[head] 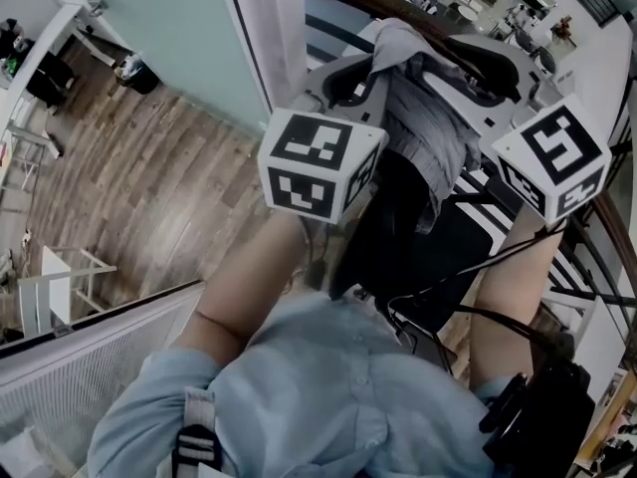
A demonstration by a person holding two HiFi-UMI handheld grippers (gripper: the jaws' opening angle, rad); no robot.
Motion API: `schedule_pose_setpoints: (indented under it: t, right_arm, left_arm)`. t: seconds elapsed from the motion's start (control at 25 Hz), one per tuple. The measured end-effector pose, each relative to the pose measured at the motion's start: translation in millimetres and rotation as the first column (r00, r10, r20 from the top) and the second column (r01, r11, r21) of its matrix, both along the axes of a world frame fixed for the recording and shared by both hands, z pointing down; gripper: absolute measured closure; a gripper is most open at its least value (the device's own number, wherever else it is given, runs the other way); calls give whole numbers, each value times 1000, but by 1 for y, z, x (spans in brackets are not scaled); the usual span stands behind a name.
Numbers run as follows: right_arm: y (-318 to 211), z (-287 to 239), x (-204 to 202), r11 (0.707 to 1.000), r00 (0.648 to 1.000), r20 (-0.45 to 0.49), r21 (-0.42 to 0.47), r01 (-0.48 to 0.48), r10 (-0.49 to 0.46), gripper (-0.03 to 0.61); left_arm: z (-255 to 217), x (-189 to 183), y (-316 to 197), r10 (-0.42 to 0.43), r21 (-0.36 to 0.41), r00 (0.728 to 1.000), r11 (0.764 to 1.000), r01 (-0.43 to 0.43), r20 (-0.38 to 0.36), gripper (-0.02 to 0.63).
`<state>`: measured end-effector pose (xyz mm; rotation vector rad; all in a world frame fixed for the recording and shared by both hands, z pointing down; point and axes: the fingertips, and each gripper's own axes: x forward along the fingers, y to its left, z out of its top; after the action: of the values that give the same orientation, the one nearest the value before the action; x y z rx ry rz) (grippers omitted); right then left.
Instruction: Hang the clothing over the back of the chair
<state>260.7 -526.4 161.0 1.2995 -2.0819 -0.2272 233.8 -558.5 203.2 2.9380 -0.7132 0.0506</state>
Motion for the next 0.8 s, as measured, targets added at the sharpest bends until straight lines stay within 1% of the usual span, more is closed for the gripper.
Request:
schedule_pose_setpoints:
  t: [0.08, 0.12, 0.24, 0.32, 0.4, 0.44, 0.56, 0.68, 0.8]
  right_arm:
    - [13, 8, 4, 999, 1000, -4, -42, 28, -28, 385]
    - [21, 11, 6, 998, 999, 1, -46, 41, -41, 385]
    - [42, 12, 7, 998, 997, 48, 2, 57, -57, 385]
    - [48, 14, 5, 999, 996, 74, 30, 41, -43, 385]
    - [48, 18, 5, 999, 996, 93, 47, 13, -17, 387]
    - [48, 20, 6, 999, 994, 107, 54, -3, -3, 387]
    - [52, 23, 6, 996, 986, 162, 80, -45, 31, 393]
    - [60, 24, 6, 993, 981, 189, 96, -72, 53, 399]
    - [68, 22, 2, 991, 979, 197, 112, -77, 54, 402]
  left_arm:
    - [5, 0, -2, -5, -12, 1000, 1000, 5, 9, 583]
    - [9, 0, -1, -5, -13, 1000, 1000, 5, 19, 583]
    - [33, 0, 6, 12, -23, 997, 1000, -11, 72, 581]
    - [50, 1, 11, 45, -41, 995, 998, -42, 85, 581]
    - [63, 1, 17, 81, -53, 995, 996, -78, 63, 580]
    - [69, -1, 19, 88, -65, 995, 994, -85, 41, 580]
    - [79, -9, 22, 65, -159, 997, 985, -71, -43, 569]
    - [89, -16, 30, 28, -263, 995, 963, -52, -95, 549]
    - [103, -20, 47, 39, -331, 992, 940, -77, -121, 546]
